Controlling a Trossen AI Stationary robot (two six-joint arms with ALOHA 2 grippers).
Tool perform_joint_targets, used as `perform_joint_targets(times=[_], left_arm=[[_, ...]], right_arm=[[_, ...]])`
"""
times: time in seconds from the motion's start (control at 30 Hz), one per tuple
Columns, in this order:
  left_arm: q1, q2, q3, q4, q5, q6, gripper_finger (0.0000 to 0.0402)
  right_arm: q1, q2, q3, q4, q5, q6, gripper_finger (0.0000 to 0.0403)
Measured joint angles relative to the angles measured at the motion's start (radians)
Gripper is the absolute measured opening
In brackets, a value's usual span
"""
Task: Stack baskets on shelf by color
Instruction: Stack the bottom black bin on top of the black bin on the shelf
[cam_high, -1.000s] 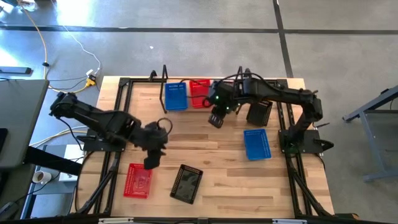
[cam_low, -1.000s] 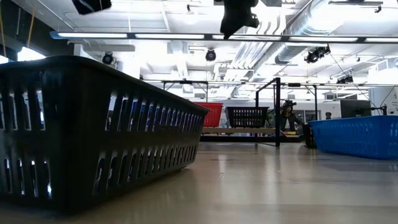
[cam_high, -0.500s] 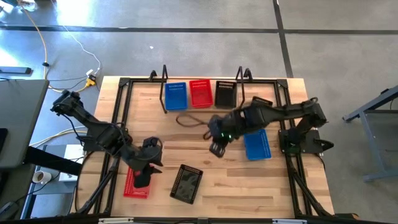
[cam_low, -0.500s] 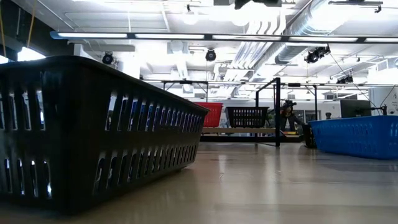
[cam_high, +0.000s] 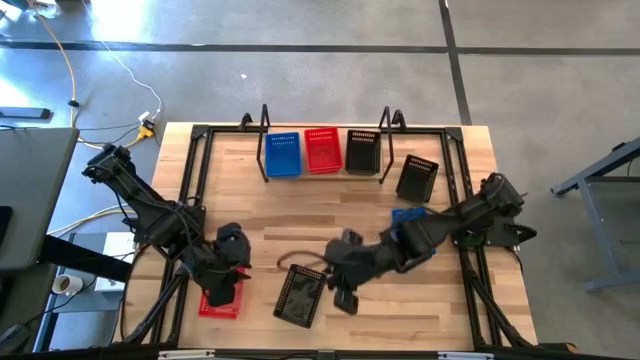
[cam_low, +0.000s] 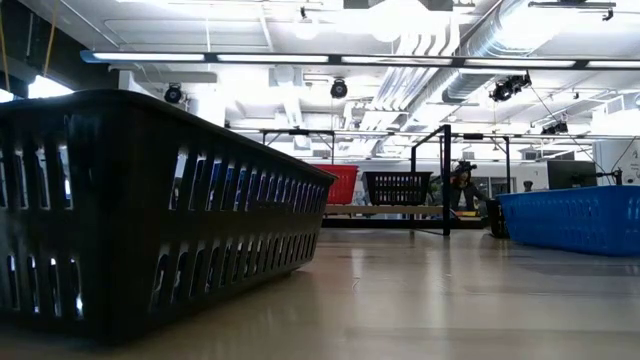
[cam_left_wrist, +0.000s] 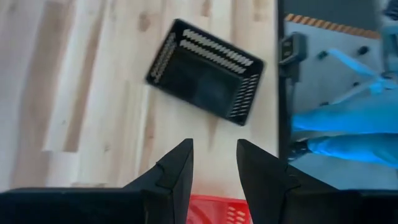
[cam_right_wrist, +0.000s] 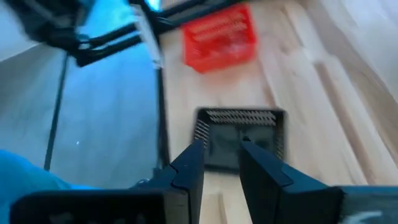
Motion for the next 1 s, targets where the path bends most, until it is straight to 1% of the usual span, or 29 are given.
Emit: perform_joint_targets(times=[0.17, 0.33, 0.47, 0.57, 0.7, 0.8, 0.87, 1.0], left_arm=[[0.000, 0.000, 0.000, -0.062, -0.060, -0.042, 0.0115], [0.008, 0.000, 0.000, -0.108, -0.108, -0.099, 0.0115], [0.022, 0.000, 0.000, -0.139, -0.122, -0.152, 0.0115], [0.037, 0.000, 0.000, -0.175, -0.128, -0.174, 0.0115], [0.071, 0.000, 0.000, -0.235, -0.133, -0.221, 0.0115], [0.101, 0.000, 0.000, -0.291, -0.168, -0.252, 0.0115], [0.123, 0.000, 0.000, -0.332, -0.184, -0.267, 0.0115], [0.166, 0.000, 0.000, -0.370, -0.176, -0.266, 0.0115]], right_arm=[[0.037, 0.047, 0.000, 0.116, 0.006, -0.068, 0.0085], [0.056, 0.095, 0.000, 0.182, 0.008, -0.133, 0.0085], [0.058, 0.134, 0.000, 0.240, 0.003, -0.170, 0.0087], [0.058, 0.165, -0.001, 0.277, -0.002, -0.200, 0.0101], [0.048, 0.213, -0.001, 0.315, -0.005, -0.215, 0.0134], [0.045, 0.247, -0.001, 0.367, -0.008, -0.208, 0.0152], [0.044, 0.274, -0.001, 0.395, -0.009, -0.198, 0.0157], [0.041, 0.325, -0.001, 0.406, -0.040, -0.160, 0.0154]])
